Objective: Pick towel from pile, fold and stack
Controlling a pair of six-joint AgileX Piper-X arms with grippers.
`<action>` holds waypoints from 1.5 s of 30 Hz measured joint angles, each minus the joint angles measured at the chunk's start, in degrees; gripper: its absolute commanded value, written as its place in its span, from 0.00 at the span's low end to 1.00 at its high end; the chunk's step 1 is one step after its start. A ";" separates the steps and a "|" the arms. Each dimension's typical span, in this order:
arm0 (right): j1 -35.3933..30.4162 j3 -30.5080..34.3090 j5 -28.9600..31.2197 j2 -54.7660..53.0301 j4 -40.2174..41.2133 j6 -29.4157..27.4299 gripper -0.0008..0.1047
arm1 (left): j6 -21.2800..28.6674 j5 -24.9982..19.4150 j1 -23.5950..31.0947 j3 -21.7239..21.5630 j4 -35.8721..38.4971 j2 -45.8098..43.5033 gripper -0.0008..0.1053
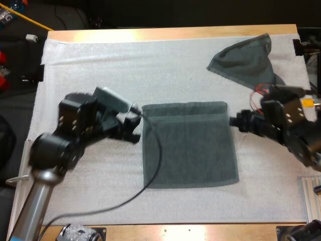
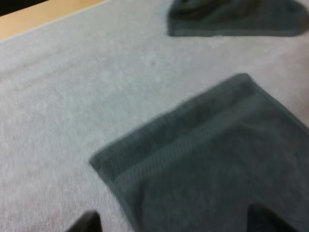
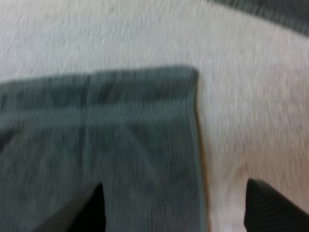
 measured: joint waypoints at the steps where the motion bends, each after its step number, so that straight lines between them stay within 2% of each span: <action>1: 0.00 0.00 -0.36 -1.14 1.66 0.00 0.56 | -0.28 0.00 0.00 0.00 1.24 -1.52 0.56; 9: 2.14 0.00 -2.04 -8.44 11.68 0.32 0.56 | -0.62 1.08 0.00 1.32 11.52 -9.27 0.56; 14: 8.12 1.40 -2.08 -10.60 14.10 3.28 0.56 | -1.66 3.27 0.00 6.12 13.04 -12.16 0.56; 19: 14.34 6.93 -2.18 -10.60 13.38 8.97 0.56 | -1.80 6.56 0.00 11.73 13.19 -13.05 0.56; 24: 18.08 15.91 -2.28 -10.60 8.99 13.75 0.56 | -1.88 7.39 0.00 17.41 13.19 -13.05 0.56; 33: 18.31 29.67 -2.28 -10.60 -3.55 20.39 0.56 | -1.88 7.59 0.00 25.63 12.60 -13.05 0.56; 40: 18.31 36.70 -2.53 -10.60 -16.32 29.14 0.51 | -1.88 7.84 0.00 26.38 11.34 -13.05 0.56; 45: 18.31 39.68 -1.13 -10.06 -22.33 35.28 0.50 | -1.88 10.13 0.00 26.38 11.13 -13.05 0.56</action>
